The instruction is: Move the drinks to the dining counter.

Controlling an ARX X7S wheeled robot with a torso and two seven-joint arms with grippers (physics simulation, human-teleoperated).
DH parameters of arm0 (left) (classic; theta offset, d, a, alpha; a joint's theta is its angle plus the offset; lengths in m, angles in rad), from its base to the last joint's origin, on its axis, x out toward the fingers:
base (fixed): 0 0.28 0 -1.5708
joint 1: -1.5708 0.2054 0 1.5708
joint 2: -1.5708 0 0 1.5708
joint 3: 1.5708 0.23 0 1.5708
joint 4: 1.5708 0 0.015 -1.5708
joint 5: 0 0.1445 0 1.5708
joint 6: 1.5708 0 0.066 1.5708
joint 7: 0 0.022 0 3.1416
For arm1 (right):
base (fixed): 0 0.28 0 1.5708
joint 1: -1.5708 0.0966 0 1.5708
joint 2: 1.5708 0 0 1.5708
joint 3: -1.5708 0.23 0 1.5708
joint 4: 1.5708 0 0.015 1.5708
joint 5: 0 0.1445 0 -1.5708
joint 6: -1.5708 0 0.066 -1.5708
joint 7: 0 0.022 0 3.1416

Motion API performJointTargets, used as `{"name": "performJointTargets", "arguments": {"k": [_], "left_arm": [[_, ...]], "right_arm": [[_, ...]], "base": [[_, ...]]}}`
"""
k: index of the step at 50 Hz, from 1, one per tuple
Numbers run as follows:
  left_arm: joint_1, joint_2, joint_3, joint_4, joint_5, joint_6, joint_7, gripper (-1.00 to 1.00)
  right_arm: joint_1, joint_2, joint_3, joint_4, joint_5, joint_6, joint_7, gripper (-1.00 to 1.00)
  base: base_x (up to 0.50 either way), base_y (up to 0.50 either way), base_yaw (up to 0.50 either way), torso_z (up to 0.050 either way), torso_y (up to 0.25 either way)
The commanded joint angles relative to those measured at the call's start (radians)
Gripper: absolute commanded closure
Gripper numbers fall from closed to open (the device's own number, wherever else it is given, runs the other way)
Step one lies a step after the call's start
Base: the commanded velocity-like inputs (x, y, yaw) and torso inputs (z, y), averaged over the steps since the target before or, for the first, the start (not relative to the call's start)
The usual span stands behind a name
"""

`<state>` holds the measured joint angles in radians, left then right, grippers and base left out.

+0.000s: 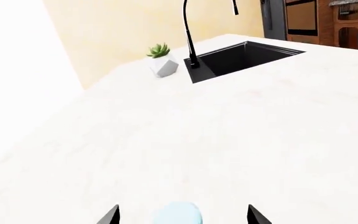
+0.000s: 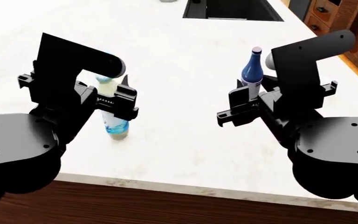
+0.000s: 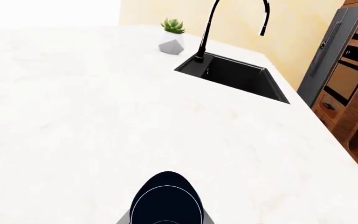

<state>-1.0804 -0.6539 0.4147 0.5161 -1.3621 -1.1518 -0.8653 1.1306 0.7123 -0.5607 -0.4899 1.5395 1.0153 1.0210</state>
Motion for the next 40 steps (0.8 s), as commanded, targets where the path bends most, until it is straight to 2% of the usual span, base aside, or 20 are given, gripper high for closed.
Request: {"name": "performJointTargets", "arguments": {"k": [1, 25, 28, 35, 40], "left_arm": [[-0.010, -0.003, -0.006, -0.001, -0.008, 0.002, -0.010, -1.00], [0.005, -0.019, -0.004, 0.018, -0.014, 0.015, -0.012, -1.00], [-0.004, -0.023, -0.015, 0.033, -0.044, 0.008, -0.045, -1.00], [-0.074, -0.043, -0.071, 0.104, -0.227, 0.002, -0.169, -1.00], [-0.094, -0.056, -0.080, 0.131, -0.283, 0.006, -0.213, -1.00]], "right_arm": [[0.009, 0.005, 0.008, -0.002, -0.009, 0.003, -0.002, 1.00], [-0.003, 0.006, -0.001, -0.005, -0.015, -0.009, -0.005, 1.00], [-0.003, 0.004, -0.004, -0.002, -0.017, -0.009, -0.006, 1.00], [-0.010, -0.014, -0.020, 0.011, -0.041, -0.015, -0.025, 1.00], [-0.027, -0.031, -0.037, 0.029, -0.074, -0.027, -0.052, 1.00]], "base": [[0.00, 0.00, 0.00, 0.000, 0.000], [0.00, 0.00, 0.00, 0.000, 0.000], [0.00, 0.00, 0.00, 0.000, 0.000], [0.00, 0.00, 0.00, 0.001, 0.001], [0.00, 0.00, 0.00, 0.000, 0.000]]}}
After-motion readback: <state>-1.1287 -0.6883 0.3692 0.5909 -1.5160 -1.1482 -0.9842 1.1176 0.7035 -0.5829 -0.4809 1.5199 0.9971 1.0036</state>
